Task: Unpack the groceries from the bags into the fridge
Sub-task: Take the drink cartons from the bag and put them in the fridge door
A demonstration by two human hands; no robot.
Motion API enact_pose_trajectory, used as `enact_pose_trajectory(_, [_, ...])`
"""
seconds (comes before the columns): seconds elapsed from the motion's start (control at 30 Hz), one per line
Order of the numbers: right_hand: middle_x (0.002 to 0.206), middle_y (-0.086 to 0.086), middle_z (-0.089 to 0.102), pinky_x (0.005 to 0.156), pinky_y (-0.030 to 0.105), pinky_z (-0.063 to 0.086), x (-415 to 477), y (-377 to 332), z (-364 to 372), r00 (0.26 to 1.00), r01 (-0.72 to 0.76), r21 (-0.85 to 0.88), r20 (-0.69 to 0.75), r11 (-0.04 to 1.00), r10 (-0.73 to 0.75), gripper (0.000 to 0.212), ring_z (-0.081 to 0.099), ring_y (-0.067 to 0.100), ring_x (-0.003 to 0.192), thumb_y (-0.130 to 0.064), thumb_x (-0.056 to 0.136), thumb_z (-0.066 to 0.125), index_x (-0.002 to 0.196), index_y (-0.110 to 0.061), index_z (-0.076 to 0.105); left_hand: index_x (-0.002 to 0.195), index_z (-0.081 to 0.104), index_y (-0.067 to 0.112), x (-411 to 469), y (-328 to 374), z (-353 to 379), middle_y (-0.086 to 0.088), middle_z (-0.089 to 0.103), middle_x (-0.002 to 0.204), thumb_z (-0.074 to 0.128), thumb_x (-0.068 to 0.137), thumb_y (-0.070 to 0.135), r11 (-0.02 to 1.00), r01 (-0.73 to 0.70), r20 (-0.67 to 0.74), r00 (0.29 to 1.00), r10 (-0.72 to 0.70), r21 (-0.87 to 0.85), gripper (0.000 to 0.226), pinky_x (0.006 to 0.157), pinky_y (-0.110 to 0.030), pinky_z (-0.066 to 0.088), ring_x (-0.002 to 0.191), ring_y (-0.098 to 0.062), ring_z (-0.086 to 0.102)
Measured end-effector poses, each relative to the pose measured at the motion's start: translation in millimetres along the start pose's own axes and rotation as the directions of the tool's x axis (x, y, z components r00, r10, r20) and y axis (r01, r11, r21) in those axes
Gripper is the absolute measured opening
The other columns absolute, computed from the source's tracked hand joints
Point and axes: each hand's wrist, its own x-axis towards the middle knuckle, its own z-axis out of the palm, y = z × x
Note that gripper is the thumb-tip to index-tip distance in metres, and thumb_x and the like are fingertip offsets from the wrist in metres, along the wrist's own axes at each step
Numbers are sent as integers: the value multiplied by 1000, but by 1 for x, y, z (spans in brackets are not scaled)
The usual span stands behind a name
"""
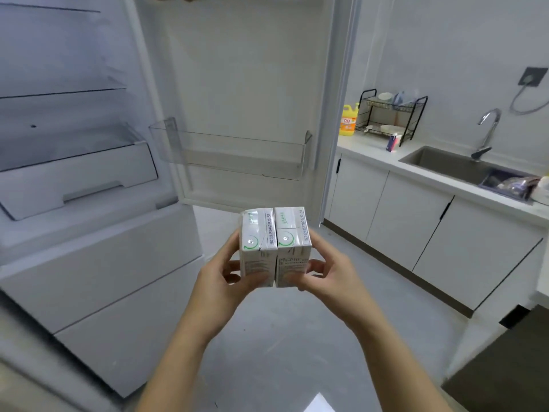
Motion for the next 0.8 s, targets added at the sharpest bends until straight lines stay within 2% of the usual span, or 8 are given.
enact_pose_trajectory(0.17, [125, -1, 62, 69, 34, 53, 53, 4, 0, 997, 38, 13, 61, 999, -39, 79, 54, 20, 75, -9, 75, 76, 140, -43, 46, 121, 53, 56, 35, -5, -10, 15, 69, 112, 73, 70, 26, 1000, -6, -81, 997, 6, 1, 62, 89, -52, 53, 101, -25, 65])
enact_pose_trajectory(0.23, [124, 0, 62, 69, 34, 52, 79, -1, -1, 994, 66, 30, 87, 997, -68, 80, 52, 20, 74, -6, 74, 75, 140, -42, 46, 119, 53, 58, 52, -2, -16, 16, 68, 113, 72, 72, 24, 1000, -26, -126, 992, 27, 12, 61, 90, -51, 53, 101, -24, 65])
enact_pose_trajectory(0.4, [123, -2, 62, 72, 47, 54, 141, -23, 6, 973, 160, 26, 162, 987, -162, 81, 52, 20, 70, -2, 75, 74, 136, -48, 48, 120, 57, 49, 93, 5, -40, 12, 71, 108, 76, 69, 29, 996, -85, -233, 968, 88, 23, 57, 90, -49, 53, 100, -23, 66])
enact_pose_trajectory(0.5, [122, -9, 62, 71, 52, 54, 173, -43, 16, 964, 197, 27, 179, 980, -198, 79, 55, 23, 70, 1, 75, 72, 135, -47, 50, 111, 60, 52, 117, 17, -63, 13, 72, 104, 76, 68, 25, 992, -116, -259, 958, 124, 46, 52, 86, -39, 55, 96, -18, 68])
enact_pose_trajectory(0.57, [122, -10, 62, 70, 51, 55, 196, -57, 24, 965, 208, 28, 159, 978, -210, 78, 60, 33, 70, 2, 76, 71, 138, -40, 50, 113, 59, 44, 138, 28, -83, 16, 71, 103, 76, 72, 18, 987, -138, -251, 955, 156, 87, 51, 81, -29, 54, 93, -12, 69])
enact_pose_trajectory(0.63, [123, -8, 62, 68, 48, 57, 222, -73, 32, 961, 241, 19, 134, 970, -241, 74, 67, 39, 77, 2, 77, 71, 139, -32, 49, 120, 55, 36, 163, 41, -105, 16, 70, 107, 76, 76, 17, 973, -174, -218, 954, 204, 152, 52, 80, -28, 56, 92, -12, 69])
enact_pose_trajectory(0.73, [124, -8, 62, 69, 44, 61, 261, -99, 45, 951, 298, -21, 95, 954, -295, 68, 72, 27, 77, -5, 79, 72, 138, -31, 50, 123, 53, 35, 207, 58, -140, 19, 70, 105, 72, 82, 6, 947, -236, -170, 946, 275, 219, 53, 77, -24, 57, 90, -8, 69])
enact_pose_trajectory(0.8, [125, -10, 61, 71, 42, 61, 289, -110, 56, 950, 311, -59, 55, 949, -308, 66, 73, 21, 78, -8, 78, 73, 135, -33, 50, 118, 52, 41, 238, 64, -161, 25, 69, 103, 69, 83, 3, 931, -272, -116, 945, 306, 242, 54, 75, -21, 56, 89, -5, 69])
